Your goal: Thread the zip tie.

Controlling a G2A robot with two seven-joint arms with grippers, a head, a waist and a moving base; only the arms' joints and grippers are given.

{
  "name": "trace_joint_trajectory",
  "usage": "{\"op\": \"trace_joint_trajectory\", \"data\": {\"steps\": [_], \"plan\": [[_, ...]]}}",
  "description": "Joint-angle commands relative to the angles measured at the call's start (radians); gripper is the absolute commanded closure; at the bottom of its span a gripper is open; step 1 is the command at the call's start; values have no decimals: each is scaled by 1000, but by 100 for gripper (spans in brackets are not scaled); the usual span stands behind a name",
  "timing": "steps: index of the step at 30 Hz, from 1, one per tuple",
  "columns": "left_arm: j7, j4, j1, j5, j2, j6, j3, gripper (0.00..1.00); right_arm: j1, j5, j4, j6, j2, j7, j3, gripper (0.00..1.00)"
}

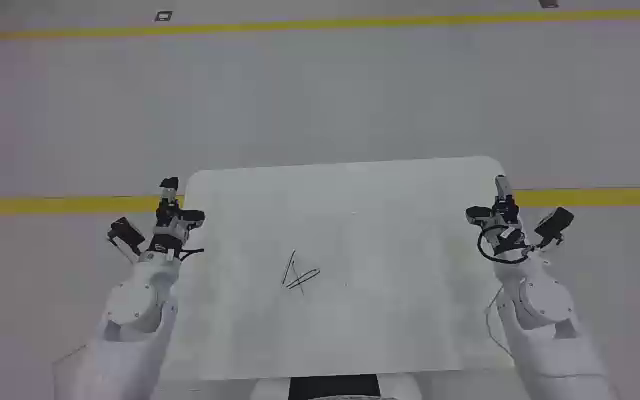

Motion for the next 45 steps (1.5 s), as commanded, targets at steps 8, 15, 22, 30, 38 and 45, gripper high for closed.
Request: {"op": "trace_joint_trajectory", "data": {"steps": [8, 15, 22, 30, 38, 45], "plan": [[0, 0, 0, 0, 0, 0, 0, 22, 0, 0, 0, 0, 0, 0, 0, 22], [0, 0, 0, 0, 0, 0, 0, 22, 0, 0, 0, 0, 0, 0, 0, 22], [0, 0, 0, 0, 0, 0, 0, 0, 56, -161, -53, 35, 9, 125, -25, 0], [0, 0, 0, 0, 0, 0, 0, 0, 141, -527, -89, 175, 21, 311, -167, 0], [0, 0, 0, 0, 0, 0, 0, 0, 141, -527, -89, 175, 21, 311, -167, 0], [0, 0, 0, 0, 0, 0, 0, 0, 181, -688, -112, 153, 28, 385, -210, 0]]}}
